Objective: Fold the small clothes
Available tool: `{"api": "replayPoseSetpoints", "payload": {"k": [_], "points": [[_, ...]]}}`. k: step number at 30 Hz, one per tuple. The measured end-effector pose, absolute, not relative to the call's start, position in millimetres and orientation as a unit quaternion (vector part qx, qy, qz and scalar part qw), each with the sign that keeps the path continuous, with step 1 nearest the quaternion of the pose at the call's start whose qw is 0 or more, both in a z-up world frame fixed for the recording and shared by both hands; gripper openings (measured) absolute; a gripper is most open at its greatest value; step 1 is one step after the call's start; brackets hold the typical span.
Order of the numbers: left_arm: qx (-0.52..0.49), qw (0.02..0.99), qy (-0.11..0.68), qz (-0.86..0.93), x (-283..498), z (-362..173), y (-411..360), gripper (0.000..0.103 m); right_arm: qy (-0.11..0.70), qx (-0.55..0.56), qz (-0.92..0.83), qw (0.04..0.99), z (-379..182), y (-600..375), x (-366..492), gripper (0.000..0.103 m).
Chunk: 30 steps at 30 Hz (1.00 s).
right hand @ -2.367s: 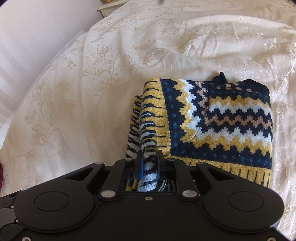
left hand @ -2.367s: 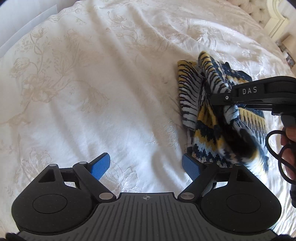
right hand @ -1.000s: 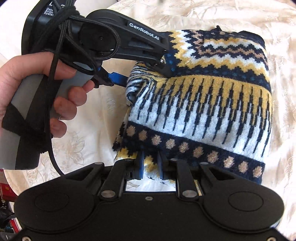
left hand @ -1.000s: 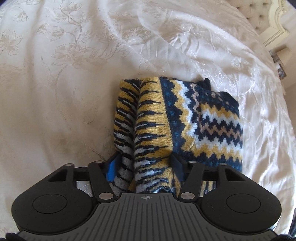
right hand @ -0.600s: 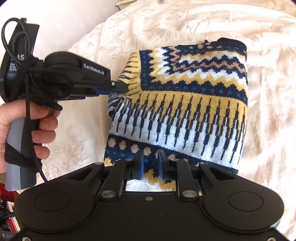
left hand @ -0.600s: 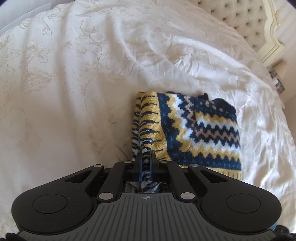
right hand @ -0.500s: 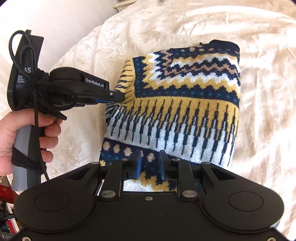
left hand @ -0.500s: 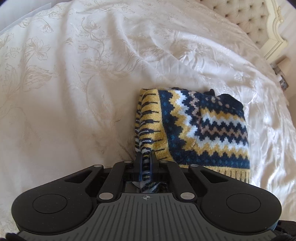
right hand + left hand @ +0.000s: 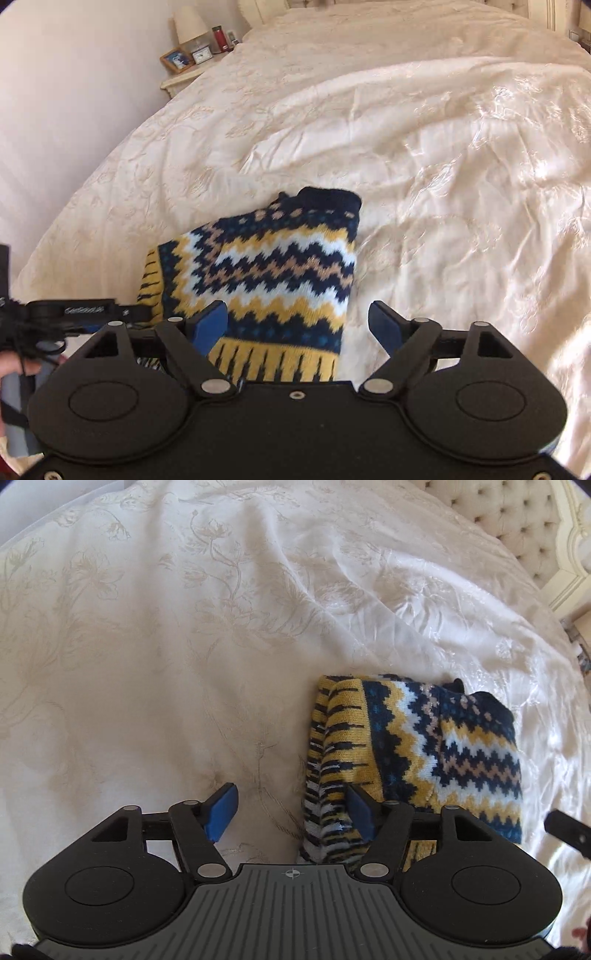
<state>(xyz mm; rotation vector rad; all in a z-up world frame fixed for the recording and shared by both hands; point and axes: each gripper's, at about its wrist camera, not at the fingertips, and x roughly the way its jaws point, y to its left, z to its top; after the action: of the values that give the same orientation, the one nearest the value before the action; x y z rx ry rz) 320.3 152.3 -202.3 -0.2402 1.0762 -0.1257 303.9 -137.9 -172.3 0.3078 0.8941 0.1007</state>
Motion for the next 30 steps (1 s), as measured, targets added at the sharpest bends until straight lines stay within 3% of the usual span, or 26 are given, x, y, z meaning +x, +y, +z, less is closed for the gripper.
{"api": "replayPoseSetpoints", "payload": {"k": [6, 14, 30], "points": [[-0.074, 0.860, 0.496, -0.095, 286, -180, 147, 0.068, 0.441, 0.177, 0.030, 0.879, -195, -155, 345, 0.087], [-0.059, 0.839, 0.519, -0.150, 246, -189, 123, 0.074, 0.498, 0.174, 0.046, 0.848, -238, -148, 381, 0.087], [-0.083, 0.806, 0.561, -0.169, 278, -242, 103, 0.079, 0.497, 0.264, 0.119, 0.818, -254, -165, 365, 0.098]]}}
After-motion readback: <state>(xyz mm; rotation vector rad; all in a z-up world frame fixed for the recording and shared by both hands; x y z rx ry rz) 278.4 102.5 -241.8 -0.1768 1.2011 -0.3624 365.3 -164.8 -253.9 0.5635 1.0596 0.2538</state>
